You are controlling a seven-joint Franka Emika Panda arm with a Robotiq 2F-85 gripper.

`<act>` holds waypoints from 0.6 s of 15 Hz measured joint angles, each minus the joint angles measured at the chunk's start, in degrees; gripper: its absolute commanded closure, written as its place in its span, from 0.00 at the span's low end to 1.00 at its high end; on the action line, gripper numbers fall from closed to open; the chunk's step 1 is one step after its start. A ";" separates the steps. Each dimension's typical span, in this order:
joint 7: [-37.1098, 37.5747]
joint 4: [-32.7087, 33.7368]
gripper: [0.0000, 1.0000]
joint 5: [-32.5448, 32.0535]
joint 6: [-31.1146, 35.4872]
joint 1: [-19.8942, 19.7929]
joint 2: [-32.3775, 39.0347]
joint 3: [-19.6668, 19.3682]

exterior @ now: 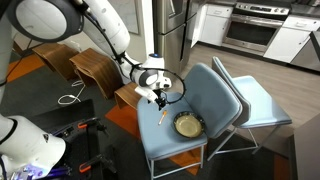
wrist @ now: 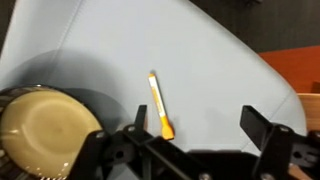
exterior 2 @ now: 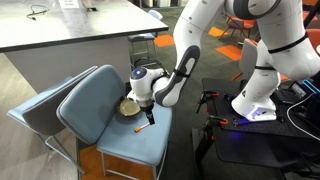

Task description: Put the marker in the bowl

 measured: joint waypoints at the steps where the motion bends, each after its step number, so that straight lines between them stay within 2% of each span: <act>1: 0.00 0.00 0.00 0.00 -0.02 0.00 0.00 0.00; 6: 0.00 0.13 0.00 0.10 -0.02 0.00 0.24 0.00; 9: -1.74 3.12 0.00 -1.36 0.21 0.53 2.89 -0.80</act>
